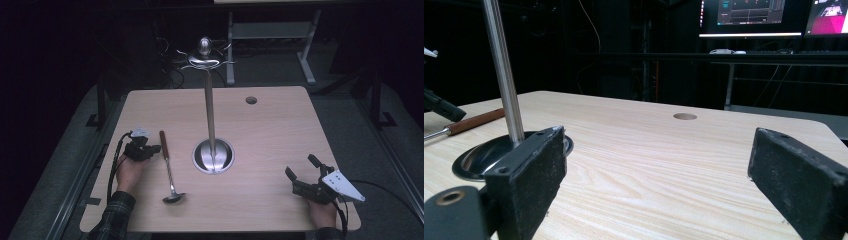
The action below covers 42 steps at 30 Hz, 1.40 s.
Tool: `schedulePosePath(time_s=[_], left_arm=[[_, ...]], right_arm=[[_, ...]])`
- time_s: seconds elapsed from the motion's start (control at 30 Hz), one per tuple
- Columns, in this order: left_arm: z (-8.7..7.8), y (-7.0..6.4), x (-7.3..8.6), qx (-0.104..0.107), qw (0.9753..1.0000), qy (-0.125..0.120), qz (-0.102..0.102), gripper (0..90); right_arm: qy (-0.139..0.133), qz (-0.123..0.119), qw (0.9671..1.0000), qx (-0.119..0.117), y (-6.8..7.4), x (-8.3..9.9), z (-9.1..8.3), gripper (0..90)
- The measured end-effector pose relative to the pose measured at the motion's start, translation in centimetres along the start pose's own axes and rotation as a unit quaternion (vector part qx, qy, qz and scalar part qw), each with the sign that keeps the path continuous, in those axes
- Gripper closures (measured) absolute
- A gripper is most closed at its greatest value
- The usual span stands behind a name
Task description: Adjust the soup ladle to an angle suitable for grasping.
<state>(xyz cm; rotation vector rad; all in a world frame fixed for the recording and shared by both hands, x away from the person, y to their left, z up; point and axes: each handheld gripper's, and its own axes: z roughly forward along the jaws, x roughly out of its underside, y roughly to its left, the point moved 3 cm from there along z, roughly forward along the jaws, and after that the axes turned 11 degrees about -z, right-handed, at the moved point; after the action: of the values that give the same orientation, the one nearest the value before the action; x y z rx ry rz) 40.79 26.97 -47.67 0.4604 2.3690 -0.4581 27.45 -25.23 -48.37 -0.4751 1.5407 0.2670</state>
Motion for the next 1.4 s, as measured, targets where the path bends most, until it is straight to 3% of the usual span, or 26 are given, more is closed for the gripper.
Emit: schedulePosePath(time_s=[0.7,1.0,1.2,1.4], left_arm=[[1.4,-3.1,-0.5,0.027,0.9989,0.011,0.037,89.8],[2.1,-4.5,-0.7,0.043,0.9976,0.017,0.052,89.8],[2.3,-5.2,-0.8,0.048,0.9959,0.025,0.072,89.8],[2.5,-5.7,-0.8,0.057,0.9951,0.027,0.076,89.8]], right_arm=[[-0.001,0.001,1.0000,0.001,0.0,0.0,0.0,8.0],[0.000,0.000,1.0000,0.001,0.0,0.0,0.0,8.0],[-0.001,0.001,1.0000,0.001,0.0,0.0,0.0,8.0],[0.000,0.000,1.0000,0.000,0.0,0.0,0.0,8.0]])
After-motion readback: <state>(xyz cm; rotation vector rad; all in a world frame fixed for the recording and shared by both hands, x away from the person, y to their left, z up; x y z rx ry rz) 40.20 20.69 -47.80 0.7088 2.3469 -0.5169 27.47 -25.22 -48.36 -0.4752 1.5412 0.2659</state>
